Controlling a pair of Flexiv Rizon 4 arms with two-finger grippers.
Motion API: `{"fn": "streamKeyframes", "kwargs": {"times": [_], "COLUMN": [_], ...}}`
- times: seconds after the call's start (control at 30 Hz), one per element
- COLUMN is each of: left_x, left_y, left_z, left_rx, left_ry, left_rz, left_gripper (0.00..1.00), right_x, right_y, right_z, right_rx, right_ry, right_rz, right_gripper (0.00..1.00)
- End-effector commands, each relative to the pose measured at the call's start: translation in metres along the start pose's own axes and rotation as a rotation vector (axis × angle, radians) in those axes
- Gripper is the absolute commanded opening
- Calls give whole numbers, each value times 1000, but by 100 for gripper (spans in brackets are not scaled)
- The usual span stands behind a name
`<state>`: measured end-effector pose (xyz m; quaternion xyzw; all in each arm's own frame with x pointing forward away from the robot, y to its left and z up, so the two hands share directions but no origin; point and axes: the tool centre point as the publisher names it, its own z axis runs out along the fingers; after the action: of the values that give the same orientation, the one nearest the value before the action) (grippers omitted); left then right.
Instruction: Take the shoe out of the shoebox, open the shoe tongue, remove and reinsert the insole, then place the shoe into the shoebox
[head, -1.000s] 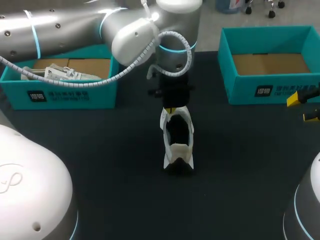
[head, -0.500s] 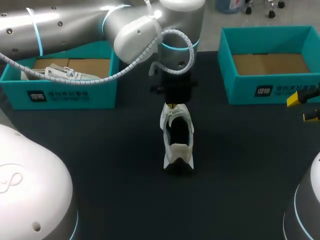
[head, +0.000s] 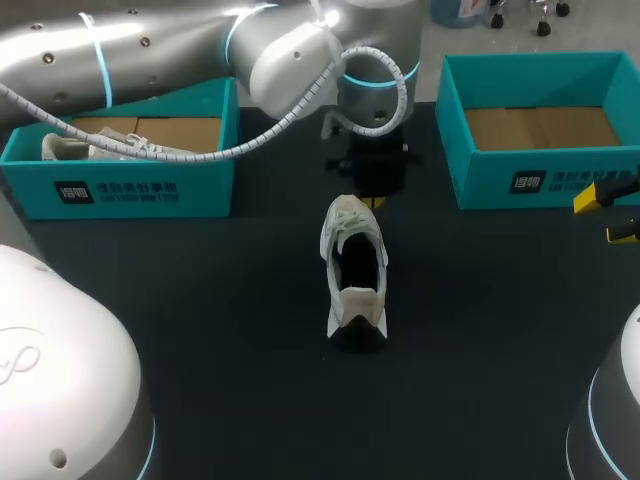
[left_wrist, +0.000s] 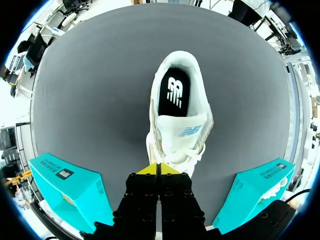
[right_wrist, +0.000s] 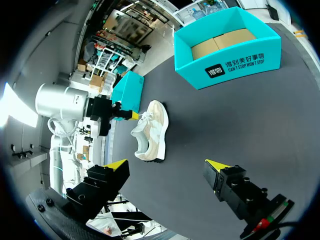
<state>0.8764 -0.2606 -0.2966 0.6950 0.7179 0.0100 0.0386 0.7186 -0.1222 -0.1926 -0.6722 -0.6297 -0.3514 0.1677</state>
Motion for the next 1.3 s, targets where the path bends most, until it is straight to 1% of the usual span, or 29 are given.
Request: {"fn": "streamKeyframes", "kwargs": {"times": [0.03, 0.17, 0.43, 0.6, 0.7, 0.77, 0.83, 0.87, 0.97, 1.07, 1.3], "left_x": [-5, 0, 20, 31, 33, 33, 31, 30, 22, 14, 6], "left_y": [-2, -10, -26, -32, -34, -35, -35, -34, -33, -34, -36], "left_z": [7, 12, 21, 20, 19, 20, 18, 17, 15, 18, 29], "left_rx": [14, 35, 92, 104, 122, 117, 92, 92, 75, 64, 77], "left_ry": [15, 13, 33, 71, 87, 92, 70, 63, 50, 53, 71], "left_rz": [15, 18, 53, 98, 125, 127, 114, 111, 109, 120, 141], "left_gripper": [0, 0, 0, 0, 0, 0, 0, 0, 0, 0, 0], "right_x": [0, 0, 0, 0, 0, 0, 0, 0, 0, 0, 0], "right_y": [0, 0, 0, 0, 0, 0, 0, 0, 0, 0, 0], "right_z": [1, 1, 1, 1, 1, 1, 1, 1, 1, 1, 1], "right_rx": [0, 0, 0, 0, 0, 0, 0, 0, 0, 0, 0], "right_ry": [-3, -3, -3, -3, -3, -3, -3, -3, -3, -3, -3], "right_rz": [1, 1, 1, 1, 1, 1, 1, 1, 1, 1, 1], "right_gripper": [100, 100, 100, 100, 100, 100, 100, 100, 100, 100, 100]}}
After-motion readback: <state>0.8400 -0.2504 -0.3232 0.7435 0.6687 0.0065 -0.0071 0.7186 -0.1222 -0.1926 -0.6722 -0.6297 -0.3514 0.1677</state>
